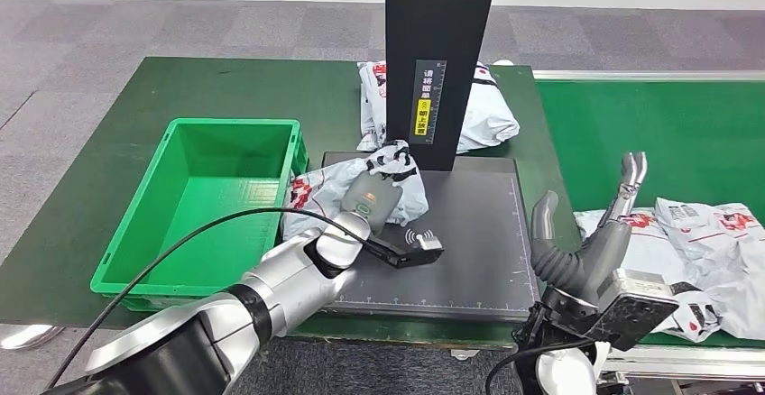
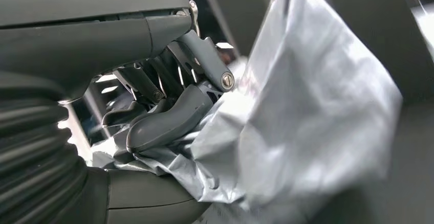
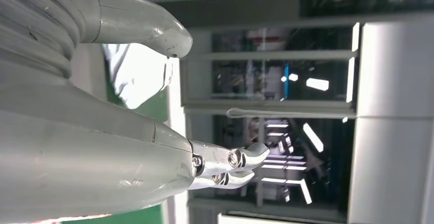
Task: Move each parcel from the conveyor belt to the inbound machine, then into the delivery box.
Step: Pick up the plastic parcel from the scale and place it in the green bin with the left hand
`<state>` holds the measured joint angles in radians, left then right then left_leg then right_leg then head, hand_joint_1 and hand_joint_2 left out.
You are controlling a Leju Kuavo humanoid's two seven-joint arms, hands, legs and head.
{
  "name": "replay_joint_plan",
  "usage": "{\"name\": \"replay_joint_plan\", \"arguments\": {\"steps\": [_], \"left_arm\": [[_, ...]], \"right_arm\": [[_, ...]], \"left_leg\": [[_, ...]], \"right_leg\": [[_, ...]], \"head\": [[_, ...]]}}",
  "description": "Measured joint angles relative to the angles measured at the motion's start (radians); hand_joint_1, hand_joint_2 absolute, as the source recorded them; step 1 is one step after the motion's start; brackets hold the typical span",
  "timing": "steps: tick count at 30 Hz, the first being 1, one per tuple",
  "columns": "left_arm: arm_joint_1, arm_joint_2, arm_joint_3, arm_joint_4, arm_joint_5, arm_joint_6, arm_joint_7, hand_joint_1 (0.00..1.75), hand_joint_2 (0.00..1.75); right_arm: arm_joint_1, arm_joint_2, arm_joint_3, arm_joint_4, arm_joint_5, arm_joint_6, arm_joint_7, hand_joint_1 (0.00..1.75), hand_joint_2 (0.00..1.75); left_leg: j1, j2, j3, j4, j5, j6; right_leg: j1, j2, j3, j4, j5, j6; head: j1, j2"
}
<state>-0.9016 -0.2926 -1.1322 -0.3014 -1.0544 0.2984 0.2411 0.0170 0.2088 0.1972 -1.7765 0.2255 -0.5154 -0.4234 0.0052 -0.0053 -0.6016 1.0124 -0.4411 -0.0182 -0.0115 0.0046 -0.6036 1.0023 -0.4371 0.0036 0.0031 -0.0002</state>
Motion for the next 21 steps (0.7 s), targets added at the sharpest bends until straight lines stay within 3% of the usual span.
{"name": "replay_joint_plan", "arguments": {"steps": [5,9,16,21], "left_arm": [[-0.002,0.029,0.124,-0.037,-0.032,0.068,-0.012,1.75,1.75],[0.014,0.053,0.238,-0.101,-0.036,0.200,-0.074,1.75,1.75],[0.091,0.109,0.599,-0.359,-0.124,0.307,-0.195,1.75,1.75],[0.148,0.140,0.844,-0.552,-0.112,0.307,-0.234,1.75,1.75]], "right_arm": [[0.001,0.015,-0.043,0.000,0.007,0.015,0.008,0.00,1.75],[0.011,0.026,-0.075,0.000,0.013,0.016,0.020,0.00,1.75],[0.045,0.047,-0.152,0.000,0.025,0.058,0.024,0.00,1.75],[0.065,0.052,-0.175,0.000,0.028,0.069,0.019,0.00,1.75]], "left_leg": [[0.000,0.000,0.000,0.000,0.000,0.000],[0.000,0.000,0.000,0.000,0.000,0.000],[0.000,0.000,-0.001,0.000,0.000,0.000],[0.001,0.001,-0.001,0.000,0.000,0.000]], "right_leg": [[0.000,0.000,0.000,0.000,0.000,0.000],[0.000,0.000,0.000,0.000,0.000,0.000],[0.000,0.000,-0.001,0.000,0.000,0.000],[0.000,0.001,-0.002,0.000,-0.001,-0.001]], "head": [[0.000,0.000],[0.000,0.000],[0.000,0.000],[0.000,0.000]]}}
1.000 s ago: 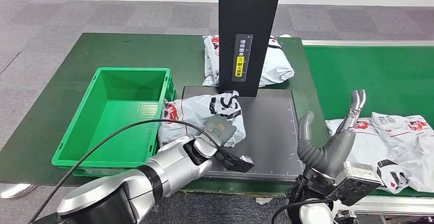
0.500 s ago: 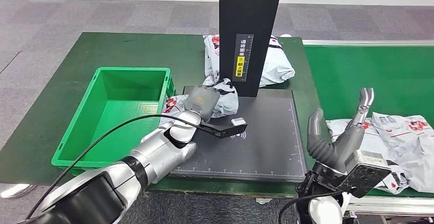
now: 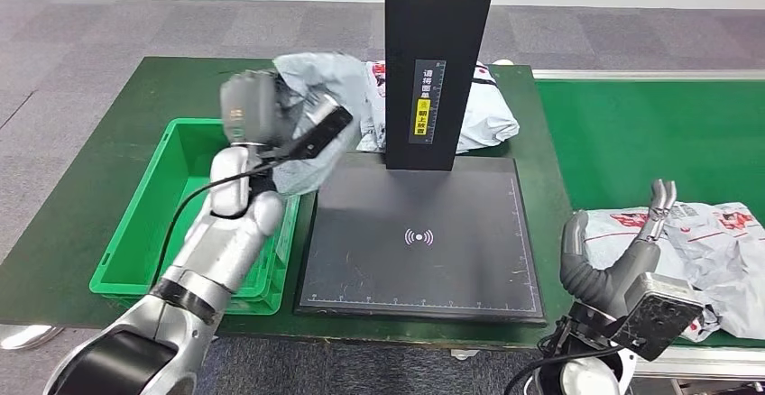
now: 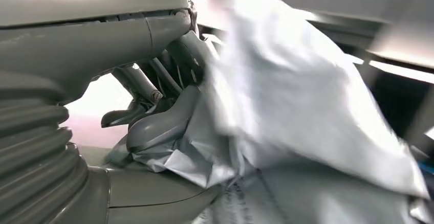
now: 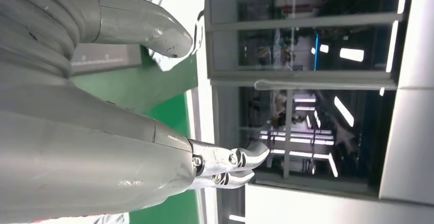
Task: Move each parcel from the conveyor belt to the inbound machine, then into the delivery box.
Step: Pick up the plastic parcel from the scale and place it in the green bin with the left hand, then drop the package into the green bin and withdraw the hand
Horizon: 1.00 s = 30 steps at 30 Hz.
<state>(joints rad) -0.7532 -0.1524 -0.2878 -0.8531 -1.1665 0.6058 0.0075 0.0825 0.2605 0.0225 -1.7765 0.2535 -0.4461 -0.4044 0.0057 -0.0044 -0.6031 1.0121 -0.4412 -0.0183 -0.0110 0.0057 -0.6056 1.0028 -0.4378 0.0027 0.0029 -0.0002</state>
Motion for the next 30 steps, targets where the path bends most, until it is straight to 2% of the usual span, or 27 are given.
{"name": "replay_joint_plan", "arguments": {"steps": [7,12,16,21,25,30], "left_arm": [[0.039,0.056,0.262,-0.194,-0.039,0.026,0.013,1.75,1.75],[0.071,0.079,0.364,-0.283,-0.078,0.048,0.016,1.75,1.75],[0.114,0.094,0.412,-0.344,-0.185,0.078,0.051,1.75,1.75],[0.181,0.106,0.445,-0.365,-0.325,-0.006,0.132,1.75,1.75],[0.213,0.110,0.446,-0.322,-0.346,-0.063,0.164,1.75,1.75],[0.223,0.111,0.445,-0.292,-0.347,-0.067,0.173,1.75,1.75]], "right_arm": [[0.022,-0.004,-0.002,0.021,-0.022,-0.001,-0.027,0.00,1.75],[0.025,-0.010,-0.002,0.037,-0.028,-0.001,-0.032,0.00,1.75],[0.027,-0.012,-0.002,0.048,-0.032,-0.001,-0.029,0.00,1.75],[0.040,-0.014,-0.002,0.069,-0.032,-0.001,-0.033,0.00,1.75],[0.042,-0.017,-0.002,0.085,-0.035,-0.003,-0.035,0.00,1.75],[0.043,-0.019,-0.002,0.092,-0.036,-0.003,-0.035,0.00,1.75]], "left_leg": [[0.001,0.000,0.000,0.000,0.000,0.000],[0.001,-0.002,-0.001,0.000,0.000,0.000],[0.000,-0.002,-0.001,0.000,0.000,0.000],[0.000,-0.002,-0.001,0.000,-0.001,-0.001],[0.000,-0.002,-0.001,0.000,-0.001,-0.001],[0.000,-0.001,-0.001,0.000,-0.001,-0.001]], "right_leg": [[0.000,0.000,0.000,0.000,0.000,0.000],[0.000,-0.002,0.000,0.000,-0.001,-0.001],[0.000,-0.001,0.000,0.000,-0.001,-0.001],[0.000,-0.002,0.000,0.000,-0.002,0.000],[0.000,-0.001,0.000,0.000,-0.002,0.000],[0.000,-0.001,-0.001,0.000,-0.002,0.000]], "head": [[0.000,0.000],[0.000,0.000],[0.000,0.000],[0.000,0.000],[0.000,0.000],[0.000,0.000]]}}
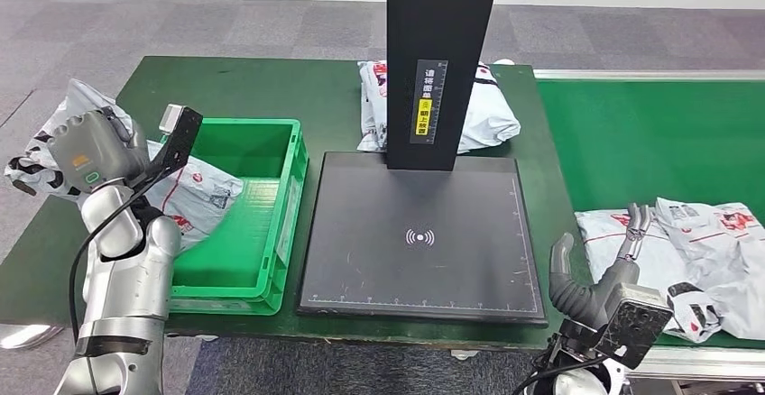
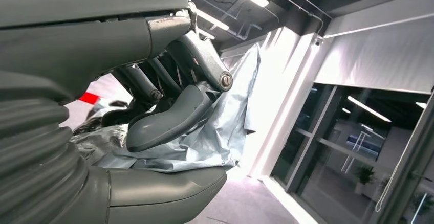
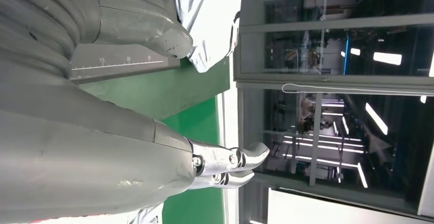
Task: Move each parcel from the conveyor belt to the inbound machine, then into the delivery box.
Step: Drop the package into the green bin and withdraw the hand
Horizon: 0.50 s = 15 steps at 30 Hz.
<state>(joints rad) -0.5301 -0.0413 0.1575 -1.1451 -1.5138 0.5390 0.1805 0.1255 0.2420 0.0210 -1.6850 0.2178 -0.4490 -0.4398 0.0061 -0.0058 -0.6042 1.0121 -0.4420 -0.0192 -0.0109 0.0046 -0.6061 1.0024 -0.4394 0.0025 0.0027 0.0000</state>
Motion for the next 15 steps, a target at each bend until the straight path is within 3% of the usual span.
{"name": "replay_joint_plan", "arguments": {"steps": [4,10,11,14,15], "left_arm": [[0.000,0.001,-0.007,0.016,0.000,-0.033,-0.015,1.75,1.75],[-0.009,-0.003,-0.122,0.126,0.052,-0.249,-0.148,1.75,1.75],[-0.015,-0.006,-0.151,0.157,0.063,-0.283,-0.156,1.41,1.31],[-0.043,-0.018,-0.227,0.259,0.098,-0.358,-0.172,0.10,0.00],[-0.055,-0.023,-0.247,0.295,0.117,-0.373,-0.183,0.00,0.00]], "right_arm": [[0.000,0.000,0.000,0.000,-0.001,0.000,-0.001,0.00,1.75],[-0.005,-0.005,0.000,0.010,-0.007,0.012,-0.014,0.00,1.75],[-0.006,-0.006,0.000,0.012,-0.007,0.015,-0.015,0.00,1.75],[-0.009,-0.007,0.000,0.014,-0.005,0.018,-0.015,0.00,1.75],[-0.009,-0.007,0.000,0.014,-0.005,0.018,-0.014,0.00,1.75]], "left_leg": [[0.000,0.000,0.000,0.000,0.000,0.000],[0.000,-0.001,0.000,0.000,0.000,0.000],[0.000,-0.001,0.000,0.000,0.000,0.000],[-0.001,0.000,0.000,0.001,0.000,0.000],[-0.001,0.000,0.000,0.001,0.000,0.000]], "right_leg": [[0.000,0.000,0.000,0.000,0.000,0.000],[0.000,-0.001,0.000,-0.001,0.000,0.000],[0.000,-0.001,0.000,-0.001,0.000,0.000],[0.000,0.000,0.000,-0.001,0.001,0.001],[-0.001,0.000,0.000,-0.001,0.001,0.001]], "head": [[0.000,0.000],[0.000,0.000],[0.000,0.000],[0.000,0.000],[0.000,0.000]]}}
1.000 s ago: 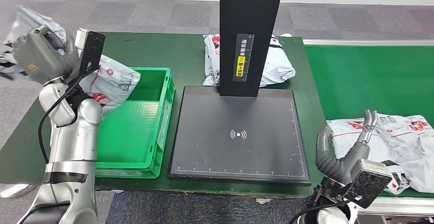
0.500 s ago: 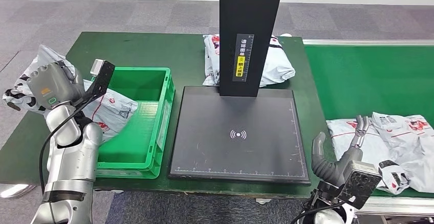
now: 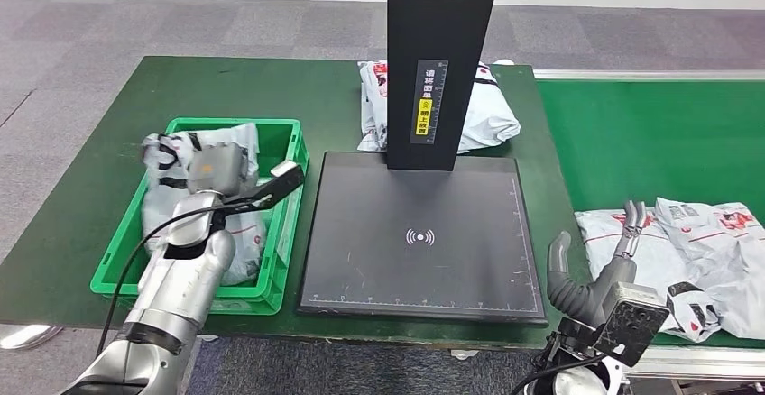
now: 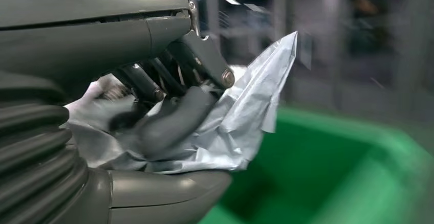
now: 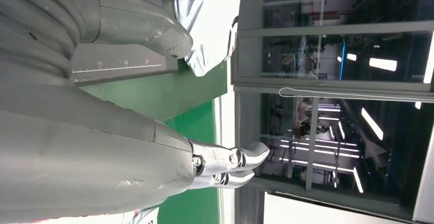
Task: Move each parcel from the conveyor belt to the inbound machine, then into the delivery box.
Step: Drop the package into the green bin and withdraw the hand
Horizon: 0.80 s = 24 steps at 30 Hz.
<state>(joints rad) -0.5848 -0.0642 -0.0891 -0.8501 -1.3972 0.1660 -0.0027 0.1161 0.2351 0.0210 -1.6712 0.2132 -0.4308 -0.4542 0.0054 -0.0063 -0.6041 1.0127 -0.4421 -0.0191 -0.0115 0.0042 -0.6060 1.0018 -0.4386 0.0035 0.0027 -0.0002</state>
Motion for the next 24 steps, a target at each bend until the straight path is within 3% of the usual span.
{"name": "replay_joint_plan", "arguments": {"steps": [6,11,24], "left_arm": [[-0.073,-0.020,-0.052,0.152,0.128,-0.019,-0.066,0.00,0.00],[-0.081,-0.031,-0.053,0.158,0.323,-0.016,-0.181,0.00,0.00],[-0.080,-0.033,-0.061,0.115,0.387,-0.024,-0.193,0.00,0.00]], "right_arm": [[0.000,-0.006,0.000,0.000,0.004,-0.007,0.009,0.00,1.75],[0.008,-0.028,0.007,0.000,-0.011,-0.023,0.021,0.00,1.75],[0.025,-0.057,0.013,0.000,-0.020,-0.034,0.026,0.00,1.75]], "left_leg": [[0.000,-0.002,0.000,0.000,0.000,0.000],[0.000,-0.004,0.000,0.000,0.000,0.000],[0.000,-0.003,0.000,0.000,0.000,0.000]], "right_leg": [[0.000,-0.002,0.001,0.000,0.000,0.000],[0.000,-0.002,0.001,0.000,-0.001,0.000],[0.000,-0.001,0.001,0.000,-0.001,0.000]], "head": [[0.000,0.000],[0.000,0.000],[0.000,0.000]]}}
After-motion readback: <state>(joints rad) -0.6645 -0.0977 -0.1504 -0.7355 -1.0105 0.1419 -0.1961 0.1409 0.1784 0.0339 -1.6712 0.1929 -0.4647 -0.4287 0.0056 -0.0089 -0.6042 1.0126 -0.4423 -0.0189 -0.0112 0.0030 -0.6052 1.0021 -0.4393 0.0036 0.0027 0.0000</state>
